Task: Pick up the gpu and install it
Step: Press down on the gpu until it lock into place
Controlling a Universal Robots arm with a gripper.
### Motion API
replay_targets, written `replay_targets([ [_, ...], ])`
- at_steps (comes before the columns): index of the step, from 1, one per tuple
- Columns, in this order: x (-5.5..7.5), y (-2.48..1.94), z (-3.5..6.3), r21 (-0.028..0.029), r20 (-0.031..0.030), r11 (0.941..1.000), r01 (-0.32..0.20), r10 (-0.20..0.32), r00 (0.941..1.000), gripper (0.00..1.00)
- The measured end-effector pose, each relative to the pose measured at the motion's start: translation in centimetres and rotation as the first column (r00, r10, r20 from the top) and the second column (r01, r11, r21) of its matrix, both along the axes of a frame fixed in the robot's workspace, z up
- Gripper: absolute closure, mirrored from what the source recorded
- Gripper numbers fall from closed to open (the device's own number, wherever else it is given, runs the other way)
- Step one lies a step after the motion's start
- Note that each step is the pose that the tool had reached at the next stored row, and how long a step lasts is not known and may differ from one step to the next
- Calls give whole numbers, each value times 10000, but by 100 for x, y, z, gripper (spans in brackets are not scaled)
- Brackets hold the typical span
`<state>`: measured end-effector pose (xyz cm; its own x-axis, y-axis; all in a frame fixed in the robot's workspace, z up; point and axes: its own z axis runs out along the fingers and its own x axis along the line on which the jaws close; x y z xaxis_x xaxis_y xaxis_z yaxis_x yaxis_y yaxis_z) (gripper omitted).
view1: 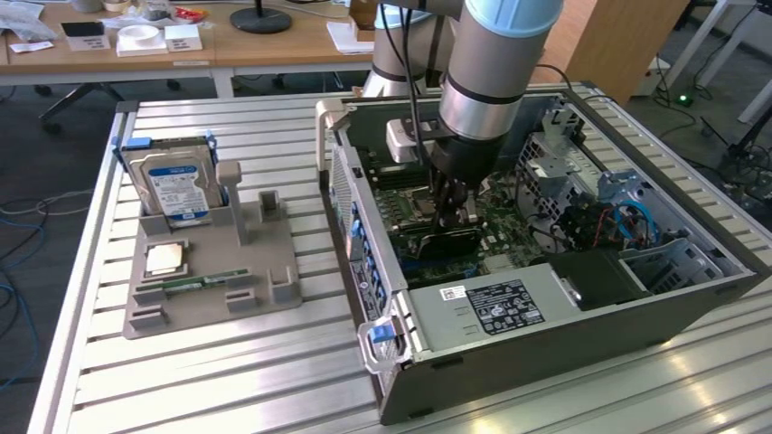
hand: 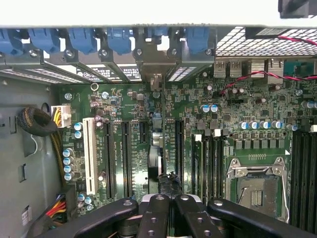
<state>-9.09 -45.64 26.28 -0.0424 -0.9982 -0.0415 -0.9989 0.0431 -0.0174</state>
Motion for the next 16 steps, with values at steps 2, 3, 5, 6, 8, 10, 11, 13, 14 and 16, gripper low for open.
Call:
replay_targets([
  [2, -1, 0, 0, -2, -1, 10000, 0, 0, 10000, 89],
  [3, -2, 0, -1, -1, -1, 10000, 0, 0, 10000, 89],
  [5, -3, 0, -2, -1, -1, 10000, 1, -1, 10000, 89],
  [6, -3, 0, -2, 0, -1, 10000, 1, -1, 10000, 89],
  [8, -5, 1, -7, 3, 2, 10000, 1, -1, 10000, 89],
  [10, -10, -1, -16, -5, -2, 10000, 1, -1, 10000, 89],
  [11, -11, -1, -17, -5, -3, 10000, 0, 0, 10000, 89],
  [13, -12, -1, -18, -3, -3, 10000, -1, 1, 10000, 89],
  [14, -12, 0, -20, 0, -1, 10000, 0, 0, 10000, 89],
  [16, -13, 0, -20, 0, -1, 10000, 0, 0, 10000, 89],
])
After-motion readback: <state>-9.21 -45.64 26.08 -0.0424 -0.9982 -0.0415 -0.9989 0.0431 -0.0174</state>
